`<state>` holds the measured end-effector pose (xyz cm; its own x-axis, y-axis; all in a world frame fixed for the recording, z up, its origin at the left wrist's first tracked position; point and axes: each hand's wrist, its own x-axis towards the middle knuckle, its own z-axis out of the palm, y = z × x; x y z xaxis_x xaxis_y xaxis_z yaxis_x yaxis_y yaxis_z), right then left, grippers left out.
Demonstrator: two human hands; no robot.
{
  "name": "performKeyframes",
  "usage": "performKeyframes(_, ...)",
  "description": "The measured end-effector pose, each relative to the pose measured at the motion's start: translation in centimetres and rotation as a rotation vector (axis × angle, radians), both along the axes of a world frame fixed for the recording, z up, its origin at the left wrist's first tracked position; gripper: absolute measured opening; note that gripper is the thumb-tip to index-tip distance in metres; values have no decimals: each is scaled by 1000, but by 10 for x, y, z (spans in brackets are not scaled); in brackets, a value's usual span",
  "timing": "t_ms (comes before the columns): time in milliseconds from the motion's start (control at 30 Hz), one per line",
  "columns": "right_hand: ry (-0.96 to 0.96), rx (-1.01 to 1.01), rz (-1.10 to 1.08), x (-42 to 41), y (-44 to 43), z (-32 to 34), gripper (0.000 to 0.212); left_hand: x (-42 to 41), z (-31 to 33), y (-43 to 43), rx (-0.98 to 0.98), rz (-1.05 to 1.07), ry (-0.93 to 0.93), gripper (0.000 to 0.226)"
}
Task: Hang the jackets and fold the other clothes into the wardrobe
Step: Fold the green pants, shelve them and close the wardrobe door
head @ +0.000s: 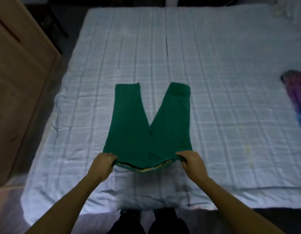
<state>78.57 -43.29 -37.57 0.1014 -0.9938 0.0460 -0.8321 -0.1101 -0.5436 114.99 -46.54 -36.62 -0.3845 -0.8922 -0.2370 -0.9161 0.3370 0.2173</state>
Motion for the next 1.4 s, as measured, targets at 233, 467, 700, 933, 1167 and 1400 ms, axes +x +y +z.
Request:
performKeyframes(233, 63, 126, 3, 18, 85, -56, 47, 9, -67, 75, 144, -117, -191, 30)
performKeyframes(467, 167, 320, -6, 44, 149, -130, 38, 6, -127, 119, 366, -54, -248, 22)
performKeyframes(700, -129, 284, -620, 54, 123, -153, 42, -57, -160, 92, 54, -127, 73, 47)
performKeyframes(933, -16, 527, -866, 35, 89, -196, 64, -121, -208, 87, 313, -159, -129, 66)
performKeyframes(1167, -476, 381, -1020, 39, 90, -176, 14, -99, -220, 94, 283, -283, -110, 61)
performKeyframes(1400, -417, 163, -493, 183, 45, -126, 24, -74, -189, 102, 535, 525, 857, 32)
